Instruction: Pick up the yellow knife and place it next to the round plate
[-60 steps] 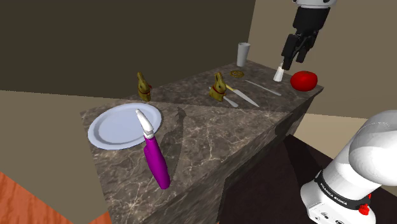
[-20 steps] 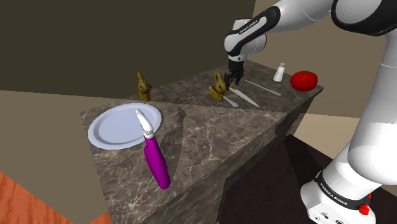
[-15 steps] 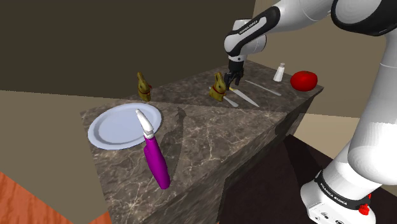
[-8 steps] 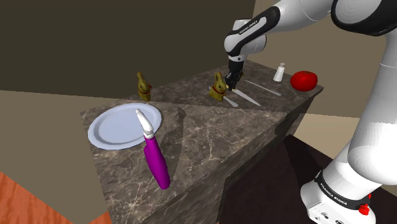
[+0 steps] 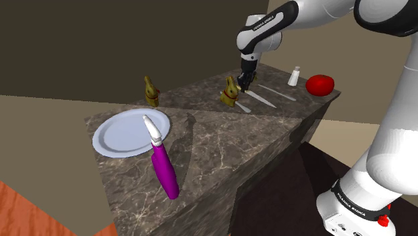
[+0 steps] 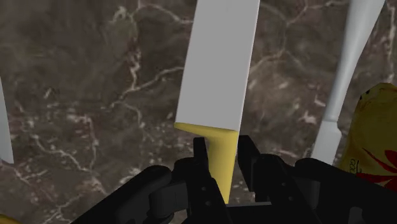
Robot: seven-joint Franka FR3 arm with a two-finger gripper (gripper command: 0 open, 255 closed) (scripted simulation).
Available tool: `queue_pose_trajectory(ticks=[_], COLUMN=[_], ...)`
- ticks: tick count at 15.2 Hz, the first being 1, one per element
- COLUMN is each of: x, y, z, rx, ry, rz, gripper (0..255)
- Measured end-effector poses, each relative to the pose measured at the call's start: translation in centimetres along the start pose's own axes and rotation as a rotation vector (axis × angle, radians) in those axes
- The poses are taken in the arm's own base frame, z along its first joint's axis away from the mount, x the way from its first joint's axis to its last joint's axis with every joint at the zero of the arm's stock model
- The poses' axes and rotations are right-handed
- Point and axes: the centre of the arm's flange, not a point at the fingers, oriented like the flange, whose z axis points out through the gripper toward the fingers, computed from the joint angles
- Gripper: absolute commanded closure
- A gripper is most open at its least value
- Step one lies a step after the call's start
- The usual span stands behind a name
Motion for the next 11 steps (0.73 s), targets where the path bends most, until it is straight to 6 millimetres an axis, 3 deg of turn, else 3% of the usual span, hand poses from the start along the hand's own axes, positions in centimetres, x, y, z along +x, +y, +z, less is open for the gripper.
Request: queue_pose_trajectory(ticks=[11], x=[-0.1], y=[-0.1], z=[-5.8], rx=[0.0], ry=[0.0], rz=[0.0], gripper=[255])
